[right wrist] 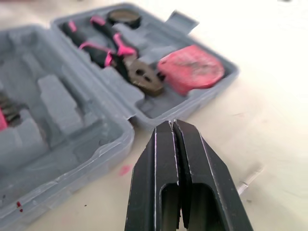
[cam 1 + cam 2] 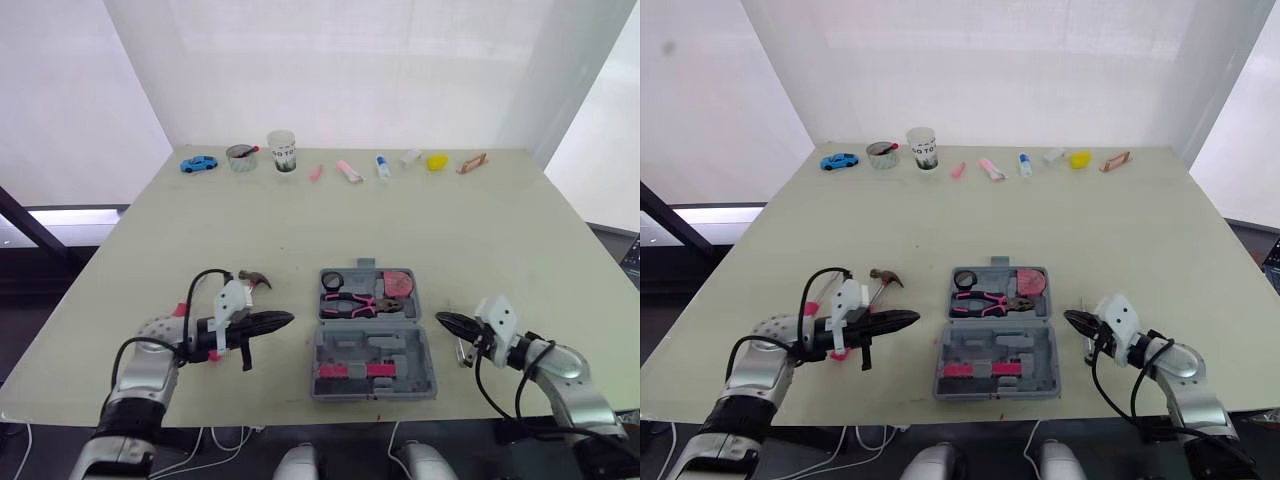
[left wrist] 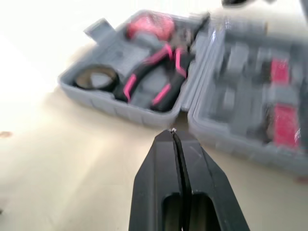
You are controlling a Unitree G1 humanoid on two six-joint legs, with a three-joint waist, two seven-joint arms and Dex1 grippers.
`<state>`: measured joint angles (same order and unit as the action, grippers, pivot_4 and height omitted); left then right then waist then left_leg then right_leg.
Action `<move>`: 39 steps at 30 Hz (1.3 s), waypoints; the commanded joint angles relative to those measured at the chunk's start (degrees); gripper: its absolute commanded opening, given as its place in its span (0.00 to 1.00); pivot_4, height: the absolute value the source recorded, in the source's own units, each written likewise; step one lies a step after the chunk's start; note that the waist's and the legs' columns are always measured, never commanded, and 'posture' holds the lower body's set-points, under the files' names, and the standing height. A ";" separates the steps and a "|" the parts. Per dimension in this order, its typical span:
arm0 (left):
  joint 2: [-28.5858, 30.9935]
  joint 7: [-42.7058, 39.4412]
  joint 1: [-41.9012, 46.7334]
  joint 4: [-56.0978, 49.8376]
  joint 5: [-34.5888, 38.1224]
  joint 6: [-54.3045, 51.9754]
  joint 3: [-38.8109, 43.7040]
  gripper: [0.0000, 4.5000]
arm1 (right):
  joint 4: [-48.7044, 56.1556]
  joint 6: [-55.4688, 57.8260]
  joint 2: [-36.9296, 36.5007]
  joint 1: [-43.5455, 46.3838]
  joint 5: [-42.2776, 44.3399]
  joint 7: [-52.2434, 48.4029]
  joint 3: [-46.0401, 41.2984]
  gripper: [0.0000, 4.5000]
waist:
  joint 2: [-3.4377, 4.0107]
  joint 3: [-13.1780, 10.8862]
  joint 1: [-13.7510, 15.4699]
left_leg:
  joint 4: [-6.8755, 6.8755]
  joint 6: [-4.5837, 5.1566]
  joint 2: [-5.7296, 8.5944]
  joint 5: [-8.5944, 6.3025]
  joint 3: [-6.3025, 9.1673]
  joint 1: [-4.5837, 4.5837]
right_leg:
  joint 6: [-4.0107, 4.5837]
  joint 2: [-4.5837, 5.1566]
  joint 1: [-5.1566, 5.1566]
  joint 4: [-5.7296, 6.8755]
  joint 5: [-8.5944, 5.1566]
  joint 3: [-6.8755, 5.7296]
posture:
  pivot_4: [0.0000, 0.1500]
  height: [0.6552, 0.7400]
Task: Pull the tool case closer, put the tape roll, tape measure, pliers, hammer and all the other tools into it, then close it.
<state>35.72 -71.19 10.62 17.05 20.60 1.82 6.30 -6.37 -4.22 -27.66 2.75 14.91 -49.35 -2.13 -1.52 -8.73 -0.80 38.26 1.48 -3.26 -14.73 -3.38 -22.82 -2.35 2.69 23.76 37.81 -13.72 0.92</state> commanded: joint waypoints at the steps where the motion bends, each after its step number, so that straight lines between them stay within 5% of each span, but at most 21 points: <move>1: 1.11 4.04 -4.34 -5.79 5.20 -3.66 6.90 0.00 | 4.54 0.69 -1.20 -3.27 3.76 1.09 -5.09 0.01 | 0.02 -0.03 0.02 | 0.00 0.00 0.00 0.00 0.03 0.00 | 0.00 0.01 0.00 0.00 0.00 -0.01 | 1.00 1.00; 6: 2.22 7.12 -12.60 -9.95 8.12 -5.47 14.18 0.00 | 7.64 2.02 -1.81 -9.71 7.59 1.94 -10.35 0.01 | 0.03 -0.04 0.06 | 0.00 0.00 -0.01 0.00 0.16 0.05 | 0.22 0.04 0.00 0.01 -0.13 -0.01 | 1.00 1.00; 8: 2.40 8.36 -16.74 -11.49 9.27 -6.12 17.46 0.13 | 8.52 2.01 -1.97 -13.27 9.42 1.51 -12.87 0.00 | 0.04 -0.04 0.05 | -0.01 -0.01 0.00 0.00 0.16 0.06 | 0.22 0.06 0.00 0.00 -0.13 0.00 | 1.00 1.00; 12: 2.05 10.01 -24.09 -12.62 10.29 -5.64 23.14 0.42 | 9.68 1.74 -1.34 -18.71 13.01 0.90 -17.13 0.25 | 0.04 -0.05 0.04 | -0.08 -0.01 -0.02 -0.01 0.15 0.06 | 0.22 0.12 0.00 -0.09 -0.14 0.00 | 1.00 1.00; 13: 1.92 10.14 -25.60 -12.45 10.37 -5.17 24.22 0.55 | 9.74 1.52 -1.24 -19.73 13.47 0.78 -17.86 0.41 | 0.04 -0.05 0.03 | -0.08 -0.01 -0.03 -0.01 0.12 0.07 | 0.21 0.16 0.02 -0.09 -0.15 0.01 | 1.00 1.00; 18: 0.44 12.18 -31.15 -6.70 9.39 -0.97 29.83 0.99 | 7.61 -0.83 -0.88 -25.54 14.40 -0.64 -21.49 0.88 | 0.03 -0.06 0.11 | -0.12 -0.02 -0.02 -0.02 0.11 0.07 | 0.09 0.30 0.07 -0.13 -0.23 -0.03 | 1.00 1.00; 19: 0.10 12.61 -31.67 -5.78 9.28 -0.18 30.49 1.00 | 6.64 -1.42 -0.78 -26.08 14.19 -0.69 -22.02 0.99 | 0.03 -0.06 0.11 | -0.12 -0.03 -0.02 -0.03 0.12 0.07 | 0.01 0.34 0.12 -0.15 -0.28 -0.04 | 1.00 1.00; 26: -2.58 14.27 -34.96 -4.10 9.91 3.08 33.08 1.00 | 3.71 -3.13 0.25 -29.10 14.27 -0.21 -24.58 0.99 | 0.03 -0.03 0.15 | -0.32 -0.24 -0.01 -0.15 0.13 0.04 | 0.06 0.66 0.17 -0.34 -0.28 -0.07 | 1.00 1.00; 39: 0.03 11.11 -30.01 -17.45 9.14 0.61 23.26 1.00 | 9.48 3.86 -9.97 -20.75 11.20 -5.33 -17.92 0.99 | 0.04 -0.05 0.16 | -0.50 -0.08 0.05 -0.05 0.01 0.00 | 0.24 0.38 0.15 -0.50 -0.16 -0.13 | 1.00 1.00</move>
<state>34.43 -58.71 -20.14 3.68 29.41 2.68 31.04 1.24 -1.12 -35.41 -19.59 26.52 -52.55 -20.66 -1.48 -8.78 -0.64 37.76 1.40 -3.21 -14.78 -3.38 -22.83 -2.11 3.06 23.91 37.30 -13.87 0.79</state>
